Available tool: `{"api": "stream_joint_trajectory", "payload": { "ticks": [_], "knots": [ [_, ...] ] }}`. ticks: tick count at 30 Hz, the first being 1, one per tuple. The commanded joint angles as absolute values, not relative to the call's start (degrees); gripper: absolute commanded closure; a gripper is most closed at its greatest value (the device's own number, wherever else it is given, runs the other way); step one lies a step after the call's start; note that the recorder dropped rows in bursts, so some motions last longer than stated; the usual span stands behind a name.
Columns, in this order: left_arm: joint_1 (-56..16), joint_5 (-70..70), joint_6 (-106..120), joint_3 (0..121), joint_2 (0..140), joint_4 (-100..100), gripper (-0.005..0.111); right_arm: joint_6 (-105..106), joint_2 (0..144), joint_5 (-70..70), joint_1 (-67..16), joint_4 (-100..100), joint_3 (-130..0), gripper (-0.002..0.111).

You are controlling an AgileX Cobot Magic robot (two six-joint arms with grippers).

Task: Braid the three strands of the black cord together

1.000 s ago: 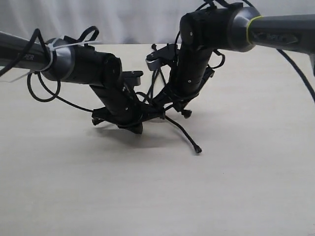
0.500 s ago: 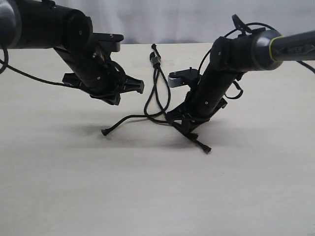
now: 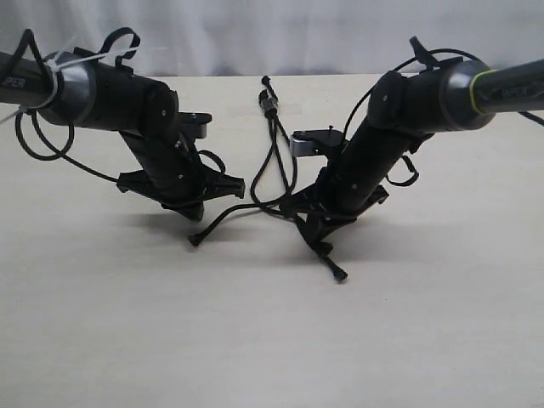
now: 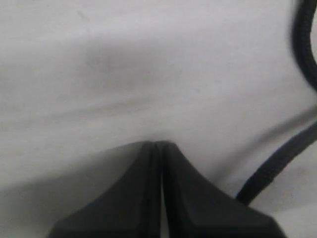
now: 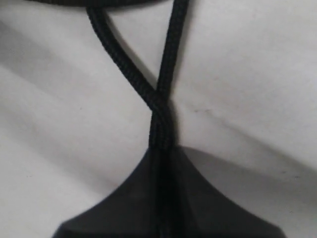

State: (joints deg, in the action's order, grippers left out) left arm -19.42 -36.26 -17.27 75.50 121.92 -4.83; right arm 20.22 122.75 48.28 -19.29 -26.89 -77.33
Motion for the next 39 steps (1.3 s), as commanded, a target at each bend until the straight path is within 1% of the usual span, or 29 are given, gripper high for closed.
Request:
{"api": "stream_joint_trajectory", "payload": {
  "ticks": [1,10,16,20,24,28,32,39],
  "knots": [
    [-22.1,-39.3,-17.8,75.4,122.6,-6.6,0.102,23.1,122.6,53.8,-19.1,-31.4,-75.2,0.104],
    [-26.0,-43.2,-17.2,75.4,122.6,-6.5,0.102,22.2,117.4,52.4,-19.1,-30.8,-75.2,0.104],
    [-26.0,-43.9,-17.2,75.4,122.6,-7.3,0.102,15.6,117.9,46.1,-19.1,-20.3,-73.4,0.104],
    [-26.0,-43.4,-17.2,75.4,122.6,-8.2,0.102,16.0,119.2,42.3,-19.1,-21.5,-70.3,0.104],
    [-26.2,-43.2,-16.7,75.4,122.6,-8.4,0.102,16.5,120.3,43.2,-19.1,-22.3,-68.5,0.104],
    [-28.7,-43.3,-16.5,75.4,122.6,-7.5,0.102,19.0,120.1,44.8,-19.8,-27.3,-66.7,0.104],
    [-32.7,-43.3,-16.5,75.4,122.6,-6.1,0.102,19.4,119.1,45.7,-20.8,-27.7,-63.6,0.104],
    [-35.3,-44.2,-16.6,75.4,122.6,-6.6,0.102,19.3,114.9,43.1,-20.8,-28.2,-57.8,0.104]
  ]
}}
